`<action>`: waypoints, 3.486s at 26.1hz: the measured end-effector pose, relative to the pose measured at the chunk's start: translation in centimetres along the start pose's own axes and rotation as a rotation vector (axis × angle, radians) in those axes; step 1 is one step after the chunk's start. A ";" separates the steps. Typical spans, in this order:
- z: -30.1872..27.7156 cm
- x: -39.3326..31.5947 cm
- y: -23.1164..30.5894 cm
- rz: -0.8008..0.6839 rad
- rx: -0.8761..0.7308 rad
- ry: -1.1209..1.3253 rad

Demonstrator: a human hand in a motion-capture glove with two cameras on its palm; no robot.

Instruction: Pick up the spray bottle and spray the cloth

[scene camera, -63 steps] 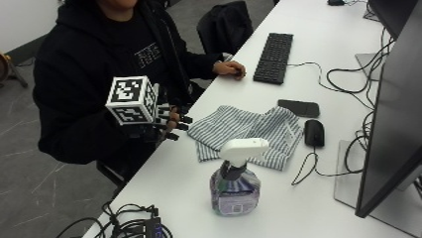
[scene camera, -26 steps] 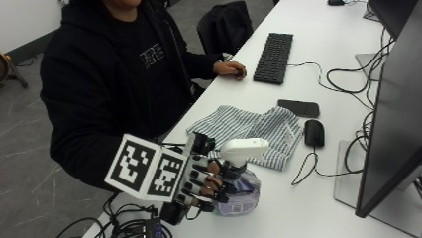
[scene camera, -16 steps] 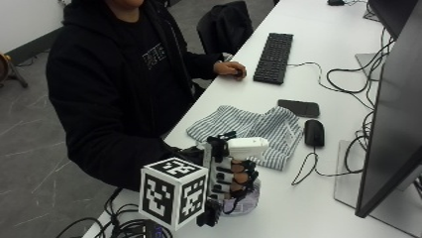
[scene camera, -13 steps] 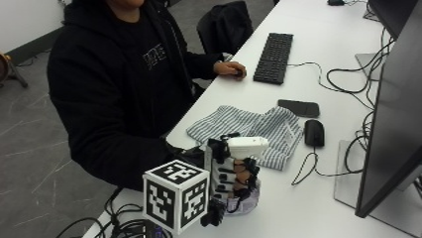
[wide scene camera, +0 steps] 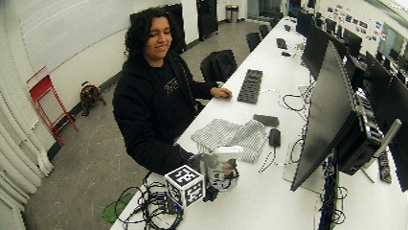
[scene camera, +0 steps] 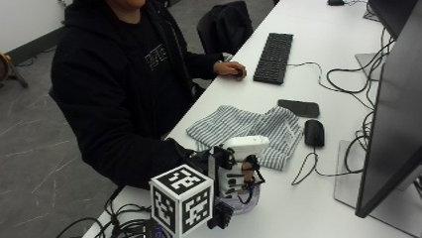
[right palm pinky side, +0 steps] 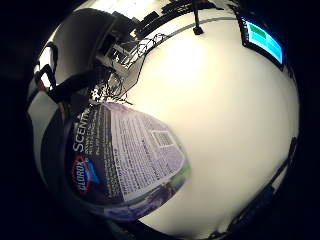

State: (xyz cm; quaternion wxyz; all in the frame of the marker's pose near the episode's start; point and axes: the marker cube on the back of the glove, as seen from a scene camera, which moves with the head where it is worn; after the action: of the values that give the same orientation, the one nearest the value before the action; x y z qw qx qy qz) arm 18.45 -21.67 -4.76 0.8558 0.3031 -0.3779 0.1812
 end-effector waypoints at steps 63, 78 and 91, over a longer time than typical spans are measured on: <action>14.1 -8.5 11.3 -0.282 -1.304 1.628; 17.6 -14.8 12.5 -0.446 -1.258 1.429; 25.4 -22.6 11.4 -0.597 -1.148 0.722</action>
State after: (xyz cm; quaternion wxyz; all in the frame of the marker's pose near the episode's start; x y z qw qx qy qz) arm -16.01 -31.62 -4.07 0.9635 -0.1809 -0.0099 -0.1969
